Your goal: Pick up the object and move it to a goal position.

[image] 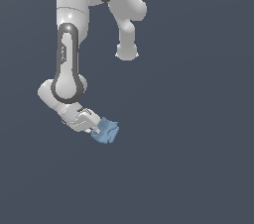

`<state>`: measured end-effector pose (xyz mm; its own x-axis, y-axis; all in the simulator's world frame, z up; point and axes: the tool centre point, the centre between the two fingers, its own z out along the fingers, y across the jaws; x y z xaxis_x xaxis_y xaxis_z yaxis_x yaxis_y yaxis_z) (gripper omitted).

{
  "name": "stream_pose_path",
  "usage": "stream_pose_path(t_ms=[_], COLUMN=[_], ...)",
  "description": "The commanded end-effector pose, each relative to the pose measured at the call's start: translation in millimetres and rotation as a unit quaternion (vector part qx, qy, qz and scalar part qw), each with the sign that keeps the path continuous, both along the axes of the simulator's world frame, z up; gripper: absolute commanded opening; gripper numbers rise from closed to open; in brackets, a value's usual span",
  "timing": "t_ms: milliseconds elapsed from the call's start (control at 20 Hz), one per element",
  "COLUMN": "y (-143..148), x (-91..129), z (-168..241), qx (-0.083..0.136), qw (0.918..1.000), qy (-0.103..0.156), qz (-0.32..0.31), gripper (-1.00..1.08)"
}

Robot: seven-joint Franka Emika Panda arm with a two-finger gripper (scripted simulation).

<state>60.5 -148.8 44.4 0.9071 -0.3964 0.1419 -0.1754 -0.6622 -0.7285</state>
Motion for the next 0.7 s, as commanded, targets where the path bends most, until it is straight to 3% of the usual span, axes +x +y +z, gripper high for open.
stream_pose_path(t_ms=[0,650], y=[2.0,-2.7], x=[0.3,3.9], z=[-2.6,2.7], qx=[0.001,0.000], qw=[1.0000,1.0000], qy=[0.000,0.000], qz=[0.001,-0.001], gripper=[-1.00,-1.00])
